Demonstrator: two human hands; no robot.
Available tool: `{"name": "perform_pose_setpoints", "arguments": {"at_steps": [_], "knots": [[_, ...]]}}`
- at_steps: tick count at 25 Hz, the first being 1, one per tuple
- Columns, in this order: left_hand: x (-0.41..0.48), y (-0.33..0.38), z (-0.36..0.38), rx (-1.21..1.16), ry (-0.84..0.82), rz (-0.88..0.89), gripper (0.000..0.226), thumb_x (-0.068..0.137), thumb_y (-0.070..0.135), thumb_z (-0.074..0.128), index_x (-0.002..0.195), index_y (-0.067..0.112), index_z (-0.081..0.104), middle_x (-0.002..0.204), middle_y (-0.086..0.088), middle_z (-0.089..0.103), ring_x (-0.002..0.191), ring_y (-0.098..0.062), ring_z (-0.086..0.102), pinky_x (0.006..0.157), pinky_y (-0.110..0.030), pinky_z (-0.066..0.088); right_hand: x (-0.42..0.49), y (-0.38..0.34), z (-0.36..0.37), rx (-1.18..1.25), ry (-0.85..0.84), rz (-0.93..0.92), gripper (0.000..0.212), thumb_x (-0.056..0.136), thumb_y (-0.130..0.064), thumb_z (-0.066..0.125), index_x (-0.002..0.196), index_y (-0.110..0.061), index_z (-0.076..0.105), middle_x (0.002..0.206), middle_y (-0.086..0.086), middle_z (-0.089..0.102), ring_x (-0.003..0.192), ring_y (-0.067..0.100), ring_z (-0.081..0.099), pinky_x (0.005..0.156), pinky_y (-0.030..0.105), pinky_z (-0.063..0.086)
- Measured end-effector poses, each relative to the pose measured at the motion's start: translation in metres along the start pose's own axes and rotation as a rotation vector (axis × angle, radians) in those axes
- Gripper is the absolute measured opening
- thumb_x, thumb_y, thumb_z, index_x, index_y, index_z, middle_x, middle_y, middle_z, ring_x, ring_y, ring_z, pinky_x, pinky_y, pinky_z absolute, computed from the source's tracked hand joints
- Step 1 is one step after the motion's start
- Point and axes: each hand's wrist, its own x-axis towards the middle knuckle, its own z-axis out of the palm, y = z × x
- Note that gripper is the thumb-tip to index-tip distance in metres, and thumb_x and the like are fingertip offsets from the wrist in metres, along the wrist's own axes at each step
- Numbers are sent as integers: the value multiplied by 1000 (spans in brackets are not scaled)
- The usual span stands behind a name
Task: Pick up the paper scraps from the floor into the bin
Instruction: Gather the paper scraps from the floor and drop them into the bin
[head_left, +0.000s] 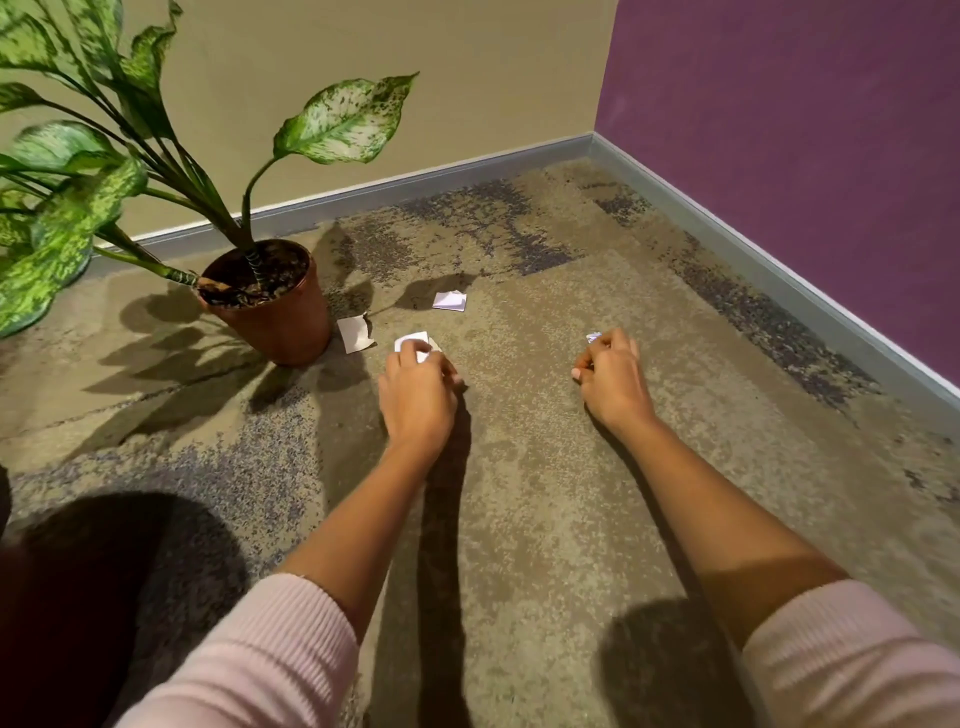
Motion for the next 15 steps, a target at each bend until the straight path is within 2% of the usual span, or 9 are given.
{"name": "perform_pose_setpoints", "arguments": {"at_steps": [3, 5, 6, 8, 10, 12, 15], "knots": [[22, -22, -7, -33, -99, -17, 9, 86, 18, 69, 93, 15, 73, 154, -5, 33, 138, -31, 32, 107, -48, 33, 22, -6, 0, -141, -65, -62, 8, 90, -9, 60, 92, -4, 66, 149, 10, 35, 134, 28, 30, 113, 42, 31], [38, -30, -8, -63, -192, 21, 7, 83, 10, 69, 88, 12, 74, 161, -7, 21, 144, -30, 27, 113, -43, 32, 35, -11, 0, -219, -142, -96, 12, 90, -8, 59, 97, -2, 66, 156, 10, 28, 142, 34, 22, 117, 42, 23], [44, -32, -9, -69, -233, 42, 7, 83, 7, 68, 86, 11, 73, 162, -7, 17, 145, -30, 26, 113, -41, 32, 39, -13, 0, -238, -170, -99, 13, 90, -8, 58, 99, -2, 65, 154, 12, 32, 141, 34, 26, 116, 40, 25], [55, -32, -9, -47, -320, 85, 7, 83, 6, 67, 86, 10, 72, 163, -7, 14, 145, -32, 27, 113, -40, 32, 42, -14, 0, -234, -174, -83, 13, 90, -8, 57, 98, -1, 65, 132, 17, 53, 128, 35, 42, 105, 35, 34], [61, -29, -8, -18, -374, 130, 7, 84, 6, 66, 89, 8, 70, 158, -7, 28, 137, -32, 40, 108, -36, 37, 38, -15, -1, -237, -139, -98, 10, 90, -8, 58, 94, -2, 65, 113, 15, 60, 116, 33, 48, 96, 33, 39], [65, -26, -7, 36, -383, 185, 10, 83, 5, 65, 91, 8, 70, 139, -10, 54, 124, -30, 52, 103, -32, 37, 32, -17, -4, -264, -98, -147, 9, 90, -6, 57, 94, -1, 64, 109, 13, 60, 113, 31, 48, 91, 34, 43], [66, -21, -8, 97, -352, 209, 11, 83, 9, 66, 92, 10, 72, 122, -11, 59, 111, -32, 55, 97, -35, 41, 23, -26, -7, -353, -44, -200, 18, 87, 9, 53, 101, 4, 63, 108, 16, 59, 111, 31, 49, 86, 37, 49]]}}
